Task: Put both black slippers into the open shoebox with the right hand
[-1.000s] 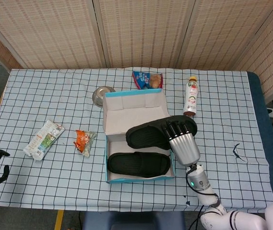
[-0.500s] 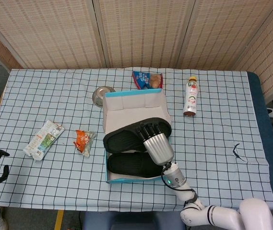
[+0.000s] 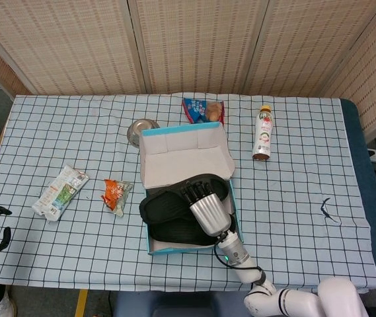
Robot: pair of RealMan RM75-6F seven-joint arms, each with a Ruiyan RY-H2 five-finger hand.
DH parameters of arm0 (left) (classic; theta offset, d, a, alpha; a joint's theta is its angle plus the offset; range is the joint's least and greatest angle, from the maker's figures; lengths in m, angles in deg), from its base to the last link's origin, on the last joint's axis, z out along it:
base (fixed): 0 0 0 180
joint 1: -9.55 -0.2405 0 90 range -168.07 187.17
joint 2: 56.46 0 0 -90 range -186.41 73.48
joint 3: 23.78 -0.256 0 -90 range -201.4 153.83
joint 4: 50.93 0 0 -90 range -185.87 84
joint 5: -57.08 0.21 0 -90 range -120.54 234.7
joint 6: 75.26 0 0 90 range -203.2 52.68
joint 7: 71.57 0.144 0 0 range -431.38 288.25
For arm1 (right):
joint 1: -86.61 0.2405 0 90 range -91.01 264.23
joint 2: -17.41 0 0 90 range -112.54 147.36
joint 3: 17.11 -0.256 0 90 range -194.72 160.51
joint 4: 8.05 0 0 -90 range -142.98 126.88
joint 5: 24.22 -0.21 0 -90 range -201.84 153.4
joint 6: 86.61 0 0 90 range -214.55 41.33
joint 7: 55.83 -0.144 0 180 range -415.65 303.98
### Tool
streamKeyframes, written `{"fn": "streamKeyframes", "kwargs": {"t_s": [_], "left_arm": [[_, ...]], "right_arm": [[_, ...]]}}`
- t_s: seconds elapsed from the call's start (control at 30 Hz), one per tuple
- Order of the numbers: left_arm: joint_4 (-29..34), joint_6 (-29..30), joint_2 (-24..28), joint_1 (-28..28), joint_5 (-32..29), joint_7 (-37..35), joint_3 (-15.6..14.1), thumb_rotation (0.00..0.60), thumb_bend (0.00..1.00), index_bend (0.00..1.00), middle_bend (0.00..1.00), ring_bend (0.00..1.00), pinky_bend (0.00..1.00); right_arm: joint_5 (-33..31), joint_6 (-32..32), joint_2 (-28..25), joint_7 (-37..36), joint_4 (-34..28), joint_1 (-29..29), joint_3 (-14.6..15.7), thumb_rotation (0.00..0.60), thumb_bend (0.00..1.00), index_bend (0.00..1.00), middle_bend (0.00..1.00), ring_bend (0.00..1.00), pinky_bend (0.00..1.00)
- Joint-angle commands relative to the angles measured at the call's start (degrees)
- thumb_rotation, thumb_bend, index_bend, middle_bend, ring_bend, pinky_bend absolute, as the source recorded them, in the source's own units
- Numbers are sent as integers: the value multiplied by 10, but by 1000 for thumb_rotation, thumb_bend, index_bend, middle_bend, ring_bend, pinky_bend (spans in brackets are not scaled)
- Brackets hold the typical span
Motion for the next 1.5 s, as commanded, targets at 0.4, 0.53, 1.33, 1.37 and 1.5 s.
{"fn": "streamKeyframes", "kwargs": {"t_s": [0.4,0.53,1.33,1.37,1.5], "left_arm": [[-1,-2,0,1,-2,2,0,600,501,347,262,331,530],[-1,-3,-1,1,-2,4,-1,600,500,347,262,333,530],[-3,-6,-2,2,-5,3,0,600,501,347,262,334,530],[-4,-6,-2,2,-5,3,0,600,501,347,262,334,530],[-4,-7,-3,3,-6,4,0,600,501,346,262,334,530]], "right_arm": [[-9,12,0,2,22,-13,4,600,65,559,579,402,406],[-20,24,-5,13,16,-18,5,600,68,558,579,402,406],[-42,54,-10,21,17,-36,16,600,72,553,579,402,406],[-43,54,-11,21,14,-36,16,600,72,552,579,402,406],[-49,56,-19,31,-4,-40,11,600,72,535,579,402,406]]}}
